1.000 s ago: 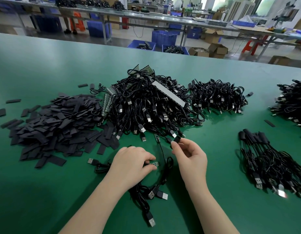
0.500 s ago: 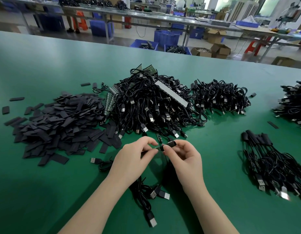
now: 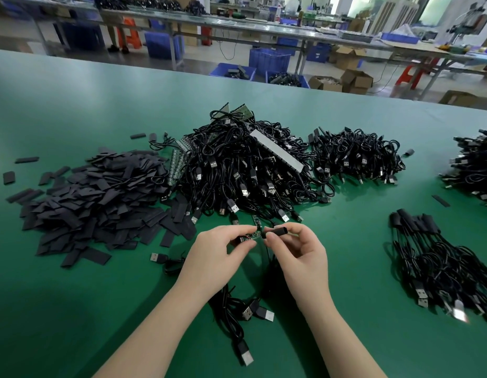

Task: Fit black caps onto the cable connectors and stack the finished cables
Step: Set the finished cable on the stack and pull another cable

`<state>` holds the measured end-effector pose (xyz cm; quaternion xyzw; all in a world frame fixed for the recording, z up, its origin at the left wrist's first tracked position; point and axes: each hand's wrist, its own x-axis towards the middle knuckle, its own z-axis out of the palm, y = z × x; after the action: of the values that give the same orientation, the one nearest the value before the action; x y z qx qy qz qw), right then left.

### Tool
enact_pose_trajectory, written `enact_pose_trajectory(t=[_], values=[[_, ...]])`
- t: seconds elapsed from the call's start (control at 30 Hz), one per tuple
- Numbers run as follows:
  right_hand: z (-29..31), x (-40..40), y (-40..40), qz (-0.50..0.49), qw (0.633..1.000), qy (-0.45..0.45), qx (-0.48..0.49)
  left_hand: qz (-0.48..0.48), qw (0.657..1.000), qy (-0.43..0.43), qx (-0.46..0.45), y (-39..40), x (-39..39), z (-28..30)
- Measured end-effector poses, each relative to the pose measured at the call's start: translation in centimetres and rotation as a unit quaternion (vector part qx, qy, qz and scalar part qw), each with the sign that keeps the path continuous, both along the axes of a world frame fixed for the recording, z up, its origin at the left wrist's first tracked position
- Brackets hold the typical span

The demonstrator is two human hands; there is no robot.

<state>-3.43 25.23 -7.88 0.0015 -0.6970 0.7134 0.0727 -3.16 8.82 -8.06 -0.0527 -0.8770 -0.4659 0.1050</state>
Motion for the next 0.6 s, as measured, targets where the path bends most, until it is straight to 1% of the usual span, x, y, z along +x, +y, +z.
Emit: enact_pose_trajectory(t=[0.3, 0.47, 0.6], values=[[0.45, 0.31, -0.02, 0.001, 0.999, 0.032, -0.021, 0.009, 0.999, 0.020, 0.027, 0.02, 0.04, 0.07], [0.38, 0.07, 0.12, 0.013, 1.000, 0.014, -0.022, -0.005, 0.999, 0.014, 0.031, -0.01, 0.12, 0.29], [0.23, -0.05, 0.27, 0.016, 0.999, 0.007, -0.048, -0.007, 0.999, 0.008, 0.046, -0.14, 0.06, 0.36]])
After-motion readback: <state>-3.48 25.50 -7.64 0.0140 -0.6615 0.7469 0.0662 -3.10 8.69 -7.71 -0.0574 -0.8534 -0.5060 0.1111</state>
